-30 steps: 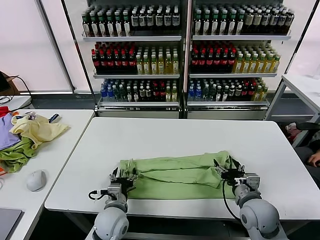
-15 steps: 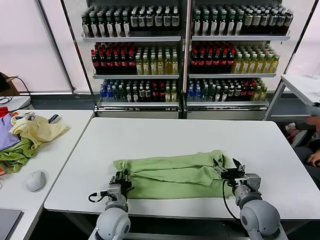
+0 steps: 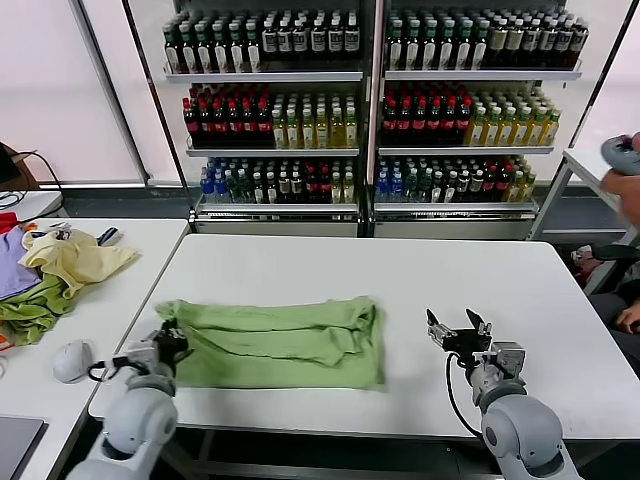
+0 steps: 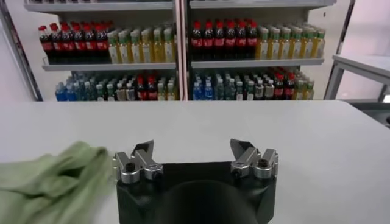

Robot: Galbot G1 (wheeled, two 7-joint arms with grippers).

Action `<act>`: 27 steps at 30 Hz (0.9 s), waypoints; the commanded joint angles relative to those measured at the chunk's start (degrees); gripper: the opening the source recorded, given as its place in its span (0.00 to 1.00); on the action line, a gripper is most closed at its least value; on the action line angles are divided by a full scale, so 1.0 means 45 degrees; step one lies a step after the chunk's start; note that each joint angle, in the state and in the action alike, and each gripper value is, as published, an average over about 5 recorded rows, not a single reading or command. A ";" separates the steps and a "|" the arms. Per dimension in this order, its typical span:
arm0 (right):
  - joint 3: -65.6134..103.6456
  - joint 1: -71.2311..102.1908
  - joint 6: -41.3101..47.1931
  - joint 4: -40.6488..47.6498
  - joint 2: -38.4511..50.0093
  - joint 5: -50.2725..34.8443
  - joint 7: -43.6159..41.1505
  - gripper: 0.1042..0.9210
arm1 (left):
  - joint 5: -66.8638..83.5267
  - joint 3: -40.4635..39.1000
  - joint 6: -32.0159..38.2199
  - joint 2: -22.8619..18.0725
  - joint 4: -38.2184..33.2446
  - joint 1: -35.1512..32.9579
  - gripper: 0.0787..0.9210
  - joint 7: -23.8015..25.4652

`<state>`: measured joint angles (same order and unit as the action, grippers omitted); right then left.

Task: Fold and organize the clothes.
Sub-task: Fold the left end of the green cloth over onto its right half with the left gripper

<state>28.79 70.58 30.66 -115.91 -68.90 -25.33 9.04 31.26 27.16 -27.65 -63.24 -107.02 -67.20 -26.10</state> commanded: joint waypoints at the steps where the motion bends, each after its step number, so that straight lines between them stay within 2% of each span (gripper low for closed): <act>1: -0.0019 -0.0043 -0.0011 0.0015 -0.0003 0.0001 0.0014 0.88 | 0.6375 0.0859 0.0177 0.0158 -0.3361 0.0046 0.06 0.0376; 7: 0.0064 0.0070 -0.0042 -0.0031 0.0042 0.0011 0.0015 0.88 | 0.8166 -0.1659 0.0327 -0.2053 -0.3859 0.0570 0.06 0.0179; 13: 0.0183 0.0109 -0.0102 -0.0064 0.0092 0.0001 0.0001 0.88 | 0.7808 -0.3899 0.0646 -0.3229 -0.2344 0.1585 0.06 0.0066; 20: 0.0250 0.0128 -0.0167 -0.0060 0.0082 -0.0010 -0.0020 0.88 | 0.6124 -0.5144 0.0685 -0.4012 0.0185 0.3007 0.06 0.0109; 25: 0.0254 0.0103 -0.0170 -0.0020 0.0083 -0.0017 -0.0027 0.88 | 0.4710 -0.5928 0.0459 -0.3935 0.0518 0.3190 0.07 0.0445; 27: 0.0241 0.0079 -0.0170 0.0014 0.0083 -0.0017 -0.0024 0.88 | 0.4068 -0.6211 0.0460 -0.3867 0.0504 0.3171 0.12 0.0710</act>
<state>29.89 71.00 29.90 -116.05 -68.50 -25.38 8.93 57.89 9.26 -25.19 -77.15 -111.08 -57.58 -25.34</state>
